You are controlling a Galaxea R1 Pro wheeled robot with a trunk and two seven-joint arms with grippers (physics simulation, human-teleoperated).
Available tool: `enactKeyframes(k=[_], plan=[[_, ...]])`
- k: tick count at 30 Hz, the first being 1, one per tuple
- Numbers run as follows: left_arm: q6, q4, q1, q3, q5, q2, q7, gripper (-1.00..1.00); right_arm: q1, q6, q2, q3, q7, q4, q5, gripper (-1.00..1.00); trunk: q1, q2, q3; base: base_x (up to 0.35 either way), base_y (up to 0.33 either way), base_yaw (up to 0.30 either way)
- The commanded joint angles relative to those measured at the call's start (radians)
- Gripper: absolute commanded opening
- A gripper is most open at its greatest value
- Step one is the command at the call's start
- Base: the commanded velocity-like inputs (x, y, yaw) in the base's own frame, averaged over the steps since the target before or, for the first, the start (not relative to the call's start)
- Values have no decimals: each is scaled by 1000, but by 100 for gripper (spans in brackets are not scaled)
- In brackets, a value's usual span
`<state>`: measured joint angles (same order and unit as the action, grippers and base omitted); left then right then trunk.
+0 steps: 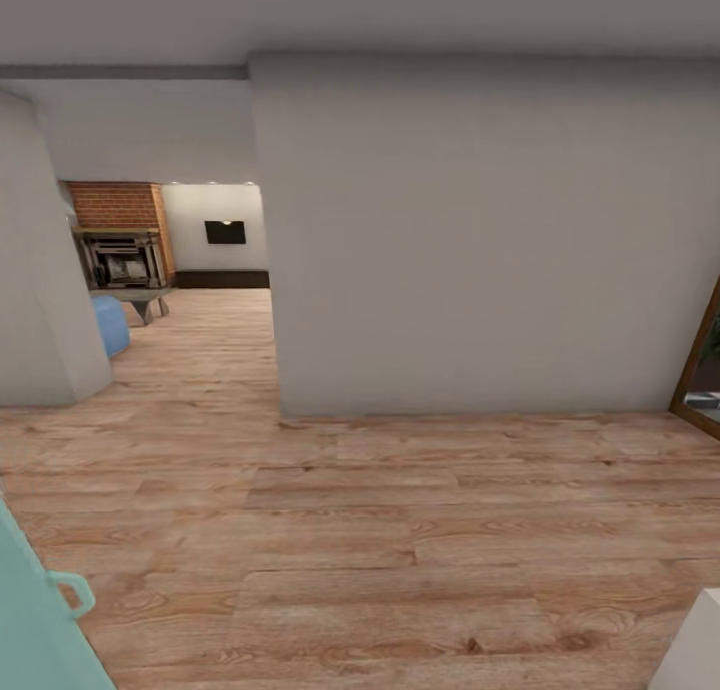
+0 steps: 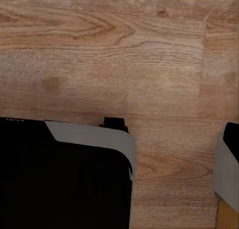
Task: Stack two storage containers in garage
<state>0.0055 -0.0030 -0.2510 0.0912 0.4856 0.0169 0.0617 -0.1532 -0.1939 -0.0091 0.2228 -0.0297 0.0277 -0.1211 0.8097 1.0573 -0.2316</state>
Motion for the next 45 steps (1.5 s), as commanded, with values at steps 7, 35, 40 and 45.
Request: enactKeyframes(k=[7,35,40,45], plan=[[1,-1,-1,9,1,-1,4,100,-1,-5,-2,13,1,3,-8,100,1,1,-1,322,0,0],[-4,0,-1,9,-2,-2,3,100,-2,-9,0,12,1,3,-6,100,1,1,-1,322,0,0],[-4,-1,-1,8,-2,-2,4,100,-2,-9,1,12,1,3,-8,100,1,1,-1,322,0,0],[-4,0,-1,8,-2,-2,3,100,-2,-9,0,12,1,3,-1,100,1,1,-1,322,0,0]])
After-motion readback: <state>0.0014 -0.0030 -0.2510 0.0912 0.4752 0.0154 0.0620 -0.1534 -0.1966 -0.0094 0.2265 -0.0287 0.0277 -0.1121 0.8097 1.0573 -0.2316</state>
